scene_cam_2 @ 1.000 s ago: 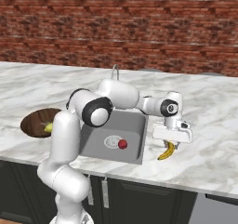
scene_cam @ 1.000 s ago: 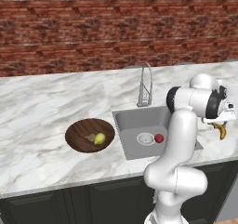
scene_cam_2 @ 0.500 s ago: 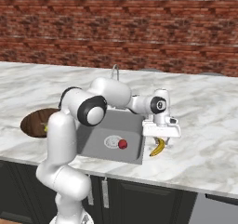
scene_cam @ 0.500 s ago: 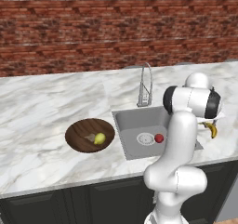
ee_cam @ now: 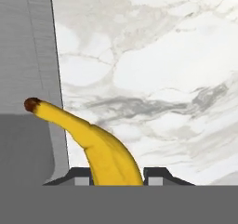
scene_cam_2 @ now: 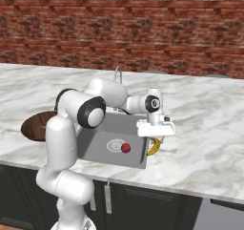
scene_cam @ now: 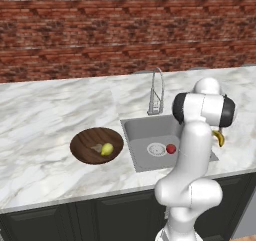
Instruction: There is a mixed pile of frozen fruits and vegetables on the counter. Locate all the frozen vegetables and place the items in a bowl on the counter. Take all the frozen fruits and defrost them in a running sink.
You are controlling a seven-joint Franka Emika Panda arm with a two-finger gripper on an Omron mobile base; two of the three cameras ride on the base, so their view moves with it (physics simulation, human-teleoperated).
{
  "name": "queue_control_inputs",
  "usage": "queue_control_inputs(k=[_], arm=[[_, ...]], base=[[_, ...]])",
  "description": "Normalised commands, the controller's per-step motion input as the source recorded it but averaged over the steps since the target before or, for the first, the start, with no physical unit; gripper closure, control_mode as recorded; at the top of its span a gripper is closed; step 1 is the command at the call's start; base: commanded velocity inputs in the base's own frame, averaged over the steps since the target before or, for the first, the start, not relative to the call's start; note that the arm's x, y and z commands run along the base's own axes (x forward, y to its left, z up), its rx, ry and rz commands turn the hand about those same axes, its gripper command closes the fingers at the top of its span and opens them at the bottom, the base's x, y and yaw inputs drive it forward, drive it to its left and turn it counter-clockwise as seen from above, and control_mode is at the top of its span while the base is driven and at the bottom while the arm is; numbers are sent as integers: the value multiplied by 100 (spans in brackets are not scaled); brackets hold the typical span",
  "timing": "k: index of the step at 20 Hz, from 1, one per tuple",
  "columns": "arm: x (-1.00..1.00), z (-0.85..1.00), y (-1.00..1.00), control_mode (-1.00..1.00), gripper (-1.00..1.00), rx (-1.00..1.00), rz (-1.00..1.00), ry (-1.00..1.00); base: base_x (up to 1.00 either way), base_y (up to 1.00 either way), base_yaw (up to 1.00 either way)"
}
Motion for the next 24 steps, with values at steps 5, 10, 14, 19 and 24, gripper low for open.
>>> queue_control_inputs(k=[5, 10, 14, 19, 24], arm=[[3, 14, 27, -100, 100, 8, 6, 0], [3, 0, 33, -100, 100, 7, 8, 1], [3, 0, 34, -100, 100, 7, 10, 0], [-10, -2, 26, -100, 100, 4, 13, -3], [0, 0, 34, -100, 100, 7, 11, -1]], base=[[0, 0, 0], [0, 0, 0], [0, 0, 0], [0, 0, 0], [0, 0, 0]])
